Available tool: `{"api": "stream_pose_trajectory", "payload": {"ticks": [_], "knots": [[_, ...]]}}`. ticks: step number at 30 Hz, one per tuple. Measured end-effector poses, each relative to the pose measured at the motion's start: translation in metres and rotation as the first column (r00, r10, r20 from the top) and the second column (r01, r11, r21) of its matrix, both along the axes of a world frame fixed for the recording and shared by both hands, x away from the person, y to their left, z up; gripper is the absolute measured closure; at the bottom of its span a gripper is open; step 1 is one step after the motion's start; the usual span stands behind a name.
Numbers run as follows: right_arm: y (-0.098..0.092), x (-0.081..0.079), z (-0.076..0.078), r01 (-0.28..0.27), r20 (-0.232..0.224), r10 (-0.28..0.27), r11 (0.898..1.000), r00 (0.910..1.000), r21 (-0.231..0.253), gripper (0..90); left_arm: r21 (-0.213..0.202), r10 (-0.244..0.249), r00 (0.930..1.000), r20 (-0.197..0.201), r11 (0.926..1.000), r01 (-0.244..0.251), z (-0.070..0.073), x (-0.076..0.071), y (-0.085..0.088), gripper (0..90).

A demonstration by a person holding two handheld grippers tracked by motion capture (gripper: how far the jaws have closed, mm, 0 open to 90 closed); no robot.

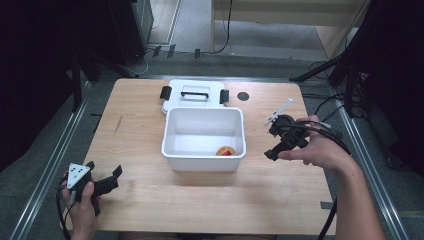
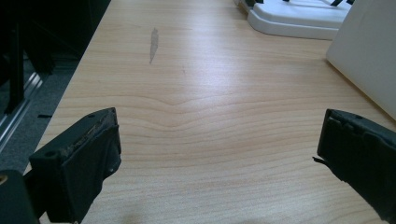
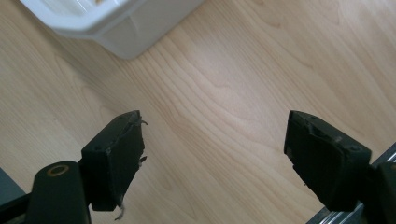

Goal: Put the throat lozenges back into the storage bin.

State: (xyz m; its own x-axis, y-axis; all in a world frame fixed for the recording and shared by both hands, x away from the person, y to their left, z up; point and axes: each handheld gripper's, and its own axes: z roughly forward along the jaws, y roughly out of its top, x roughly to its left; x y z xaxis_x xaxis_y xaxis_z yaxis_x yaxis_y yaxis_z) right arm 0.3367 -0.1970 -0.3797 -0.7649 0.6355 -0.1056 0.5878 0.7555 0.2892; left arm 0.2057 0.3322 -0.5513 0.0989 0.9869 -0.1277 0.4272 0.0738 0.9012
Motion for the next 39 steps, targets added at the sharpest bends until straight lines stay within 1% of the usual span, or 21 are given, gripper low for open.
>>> {"api": "stream_pose_trajectory", "payload": {"ticks": [4,5,8,11,15,18,19,20,21,23,24,27,29,30,31,32,33,35,39], "knots": [[-0.014,-0.004,-0.012,0.021,0.002,-0.021,1.0,0.9998,0.007,20.3,0.001,0.002,1.0,-0.002,1.0,-0.002,0.0,0.0,0.0,0.0],[-0.018,-0.005,-0.016,0.037,-0.003,-0.037,0.999,0.9993,0.009,20.4,0.001,0.002,1.0,-0.002,1.0,-0.002,0.0,0.0,0.0,0.0],[-0.027,-0.009,-0.024,0.052,-0.004,-0.052,0.998,0.9986,0.025,20.0,0.002,0.002,1.0,-0.002,1.0,-0.002,0.0,0.0,0.0,0.0],[-0.037,-0.013,-0.035,0.07,0.002,-0.07,0.996,0.9976,0.05,17.4,0.001,0.002,1.0,-0.001,1.0,-0.002,0.0,0.0,0.0,0.0],[-0.05,-0.017,-0.048,0.12,0.016,-0.121,0.991,0.9925,0.056,15.1,0.001,0.003,1.0,-0.001,1.0,-0.003,0.0,0.0,0.0,0.0],[-0.059,-0.021,-0.058,0.163,0.047,-0.166,0.984,0.9849,0.073,14.4,0.0,0.003,1.0,-0.002,1.0,-0.003,0.0,0.0,0.0,0.0],[-0.062,-0.024,-0.061,0.185,0.07,-0.191,0.979,0.9791,0.08,14.3,0.0,0.003,1.0,-0.001,1.0,-0.003,0.0,0.0,0.0,0.0],[-0.064,-0.025,-0.063,0.201,0.084,-0.208,0.976,0.9745,0.087,14.2,0.0,0.004,1.0,-0.002,1.0,-0.004,0.0,0.0,0.0,0.0],[-0.067,-0.027,-0.066,0.223,0.104,-0.234,0.969,0.9668,0.101,14.2,0.0,0.004,1.0,-0.001,1.0,-0.004,0.0,0.0,0.0,0.0],[-0.074,-0.031,-0.074,0.259,0.128,-0.276,0.956,0.9526,0.136,13.3,0.001,0.003,1.0,-0.002,1.0,-0.003,0.0,0.0,0.0,0.0],[-0.076,-0.032,-0.076,0.267,0.141,-0.287,0.952,0.9475,0.147,13.2,0.001,0.003,1.0,-0.001,1.0,-0.003,0.0,0.0,0.0,0.0],[-0.083,-0.038,-0.085,0.296,0.19,-0.331,0.936,0.9243,0.193,12.8,0.002,0.002,1.0,-0.002,1.0,-0.002,0.0,0.0,0.0,0.0],[-0.085,-0.043,-0.089,0.31,0.211,-0.357,0.924,0.9102,0.225,12.9,0.0,0.003,1.0,-0.002,1.0,-0.003,0.0,0.0,0.0,0.0],[-0.087,-0.045,-0.092,0.309,0.224,-0.362,0.92,0.9048,0.239,12.8,0.0,0.002,1.0,-0.003,1.0,-0.002,0.0,0.0,0.0,0.0],[-0.088,-0.048,-0.096,0.311,0.239,-0.37,0.916,0.8976,0.253,12.8,0.0,0.003,1.0,-0.003,1.0,-0.003,0.0,0.0,0.0,0.0],[-0.089,-0.05,-0.098,0.315,0.247,-0.378,0.913,0.8922,0.258,12.8,0.0,0.002,1.0,-0.003,1.0,-0.002,0.0,0.0,0.0,0.0],[-0.09,-0.052,-0.102,0.325,0.261,-0.394,0.906,0.8814,0.272,12.8,0.0,0.003,1.0,-0.003,1.0,-0.003,0.0,0.0,0.0,0.0],[-0.092,-0.056,-0.108,0.337,0.27,-0.418,0.893,0.8674,0.299,12.8,0.0,0.003,1.0,-0.003,1.0,-0.003,0.0,0.0,0.0,0.0],[-0.098,-0.065,-0.122,0.354,0.289,-0.464,0.863,0.8372,0.361,12.9,0.001,0.003,1.0,-0.004,1.0,-0.003,0.0,0.0,0.0,0.0]]}}
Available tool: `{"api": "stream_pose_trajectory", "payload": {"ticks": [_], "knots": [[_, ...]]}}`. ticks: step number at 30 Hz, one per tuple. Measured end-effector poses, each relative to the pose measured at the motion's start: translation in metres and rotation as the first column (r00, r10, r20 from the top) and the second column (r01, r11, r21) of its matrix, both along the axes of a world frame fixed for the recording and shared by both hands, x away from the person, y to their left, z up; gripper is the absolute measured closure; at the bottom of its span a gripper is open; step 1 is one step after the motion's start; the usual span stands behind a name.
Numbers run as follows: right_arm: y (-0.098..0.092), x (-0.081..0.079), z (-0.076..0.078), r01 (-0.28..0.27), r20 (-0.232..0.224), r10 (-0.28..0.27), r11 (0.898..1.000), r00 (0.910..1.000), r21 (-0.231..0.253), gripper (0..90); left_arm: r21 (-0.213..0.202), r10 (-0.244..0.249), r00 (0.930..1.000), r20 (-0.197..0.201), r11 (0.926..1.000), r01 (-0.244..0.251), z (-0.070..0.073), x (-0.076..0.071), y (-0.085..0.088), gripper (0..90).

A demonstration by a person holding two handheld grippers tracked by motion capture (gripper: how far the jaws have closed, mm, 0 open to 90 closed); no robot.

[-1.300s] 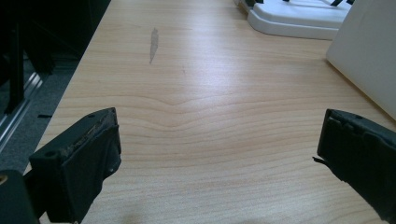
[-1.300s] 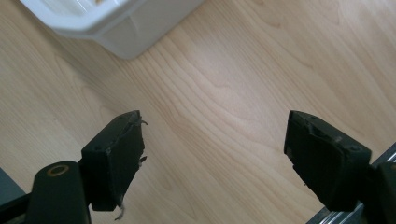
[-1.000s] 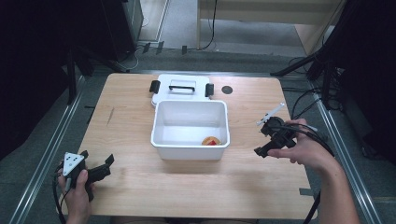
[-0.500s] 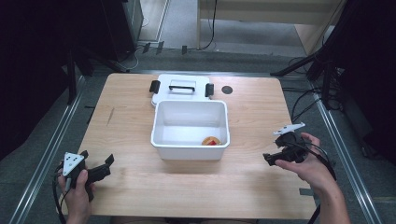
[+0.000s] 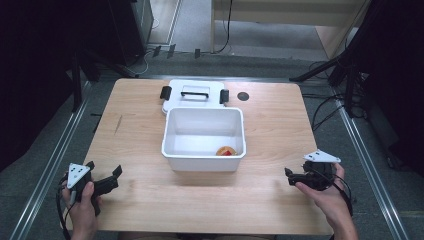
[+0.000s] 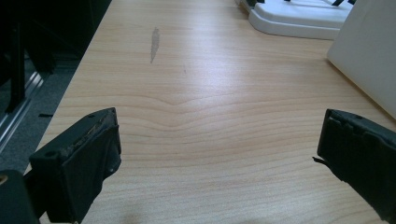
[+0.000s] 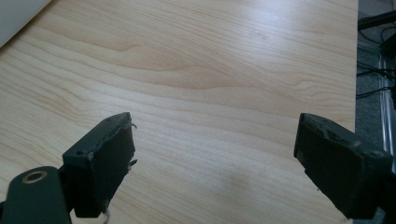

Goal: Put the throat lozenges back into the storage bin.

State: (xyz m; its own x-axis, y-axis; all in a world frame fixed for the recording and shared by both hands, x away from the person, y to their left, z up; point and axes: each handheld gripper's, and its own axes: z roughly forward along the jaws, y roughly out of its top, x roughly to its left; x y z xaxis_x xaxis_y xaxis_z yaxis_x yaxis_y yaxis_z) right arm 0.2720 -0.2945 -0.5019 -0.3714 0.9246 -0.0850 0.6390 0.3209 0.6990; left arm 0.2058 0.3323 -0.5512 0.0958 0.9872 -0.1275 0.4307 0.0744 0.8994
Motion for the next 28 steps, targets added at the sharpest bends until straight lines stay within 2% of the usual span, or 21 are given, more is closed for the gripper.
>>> {"api": "stream_pose_trajectory", "payload": {"ticks": [3,5,8,11,15,17,19,21,23,28], "knots": [[-0.004,-0.007,-0.008,0.029,0.031,-0.031,0.999,0.9991,0.044,13.0,0.0,0.0,1.0,0.0,1.0,0.0,0.0,0.0,0.0,0.0],[-0.009,-0.013,-0.013,0.021,0.069,-0.028,0.994,0.9972,0.103,13.0,0.001,0.0,1.0,0.0,1.0,0.0,0.0,0.0,0.0,0.0],[-0.017,-0.021,-0.02,0.031,0.101,-0.049,0.984,0.9937,0.178,13.0,-0.001,0.001,1.0,-0.001,1.0,-0.001,0.0,0.0,0.0,0.0],[-0.024,-0.028,-0.027,0.047,0.113,-0.073,0.975,0.9909,0.218,13.1,-0.001,0.0,1.0,-0.001,1.0,0.0,0.0,0.0,0.0,0.0],[-0.035,-0.041,-0.039,0.072,0.147,-0.116,0.959,0.9823,0.273,14.0,-0.01,0.001,1.0,-0.008,0.9999,-0.001,0.0,0.001,0.001,0.0],[-0.038,-0.045,-0.044,0.09,0.143,-0.135,0.955,0.9804,0.283,14.0,-0.02,0.002,0.9999,-0.015,0.9998,-0.003,0.0,0.002,0.002,0.0],[-0.038,-0.046,-0.042,0.102,0.16,-0.151,0.954,0.9754,0.281,14.5,-0.032,0.004,0.9999,-0.016,0.9995,-0.004,-0.001,0.002,0.003,0.0],[-0.039,-0.044,-0.044,0.113,0.152,-0.165,0.947,0.9746,0.3,14.4,-0.035,0.005,0.9998,-0.02,0.9994,-0.005,-0.001,0.002,0.003,0.0],[-0.038,-0.044,-0.045,0.116,0.158,-0.17,0.945,0.9727,0.305,14.4,-0.035,0.003,0.9997,-0.022,0.9994,-0.004,-0.001,0.002,0.003,0.0],[-0.038,-0.043,-0.045,0.109,0.151,-0.163,0.942,0.975,0.317,14.3,-0.027,0.005,0.9996,-0.027,0.9996,-0.006,0.0,0.002,0.003,0.0]]}}
